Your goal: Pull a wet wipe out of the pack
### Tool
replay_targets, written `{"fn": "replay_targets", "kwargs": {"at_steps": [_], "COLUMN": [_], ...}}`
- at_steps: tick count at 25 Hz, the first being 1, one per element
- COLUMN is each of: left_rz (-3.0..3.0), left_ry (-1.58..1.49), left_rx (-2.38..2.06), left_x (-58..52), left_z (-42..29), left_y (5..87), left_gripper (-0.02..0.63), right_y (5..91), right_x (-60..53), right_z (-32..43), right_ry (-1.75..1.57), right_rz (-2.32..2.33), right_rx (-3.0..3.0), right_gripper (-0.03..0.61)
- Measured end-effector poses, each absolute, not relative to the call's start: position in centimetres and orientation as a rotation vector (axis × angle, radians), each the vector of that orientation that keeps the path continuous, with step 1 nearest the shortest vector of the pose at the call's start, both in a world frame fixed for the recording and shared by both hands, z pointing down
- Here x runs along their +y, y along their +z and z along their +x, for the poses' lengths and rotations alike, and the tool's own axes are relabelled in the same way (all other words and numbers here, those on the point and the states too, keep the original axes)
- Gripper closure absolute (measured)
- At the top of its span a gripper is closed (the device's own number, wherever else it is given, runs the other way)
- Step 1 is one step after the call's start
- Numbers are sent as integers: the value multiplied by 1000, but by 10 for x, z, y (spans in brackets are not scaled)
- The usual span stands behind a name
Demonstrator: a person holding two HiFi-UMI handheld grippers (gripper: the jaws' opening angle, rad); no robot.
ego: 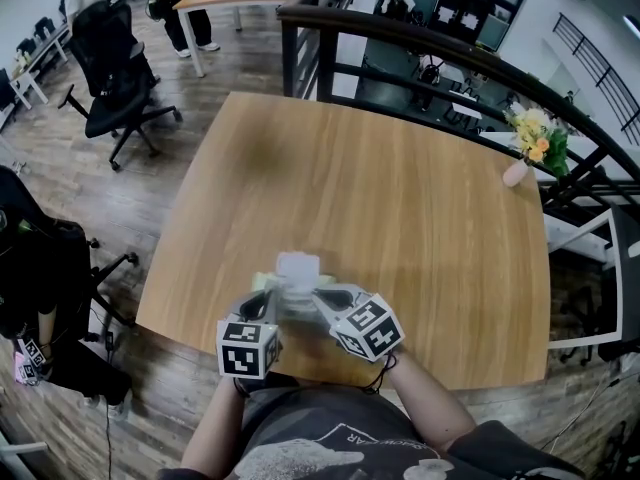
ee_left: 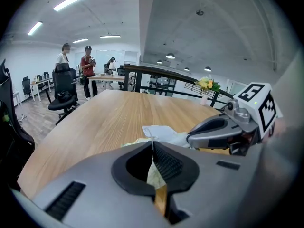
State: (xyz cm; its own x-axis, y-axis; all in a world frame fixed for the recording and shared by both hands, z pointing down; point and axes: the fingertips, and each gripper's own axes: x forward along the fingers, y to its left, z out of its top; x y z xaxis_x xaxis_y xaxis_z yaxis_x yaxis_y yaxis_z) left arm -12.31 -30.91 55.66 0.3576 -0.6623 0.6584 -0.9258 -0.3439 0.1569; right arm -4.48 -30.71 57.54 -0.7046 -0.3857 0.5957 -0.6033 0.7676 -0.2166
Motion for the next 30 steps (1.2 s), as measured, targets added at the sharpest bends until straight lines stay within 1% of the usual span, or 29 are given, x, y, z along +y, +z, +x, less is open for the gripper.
{"fn": "replay_targets", "kwargs": {"at_steps": [30], "left_rz": [2069], "left_ry": [676], "left_rx": [-1435], "left_x": [-307], "left_z": [-122], "left_y": [557], "left_gripper": [597], "right_y": [579], "right_x": [-303], "right_z": [-16], "right_ry": [565], "right_rz": [737], "right_rx": [-2423], "right_gripper": [551]}}
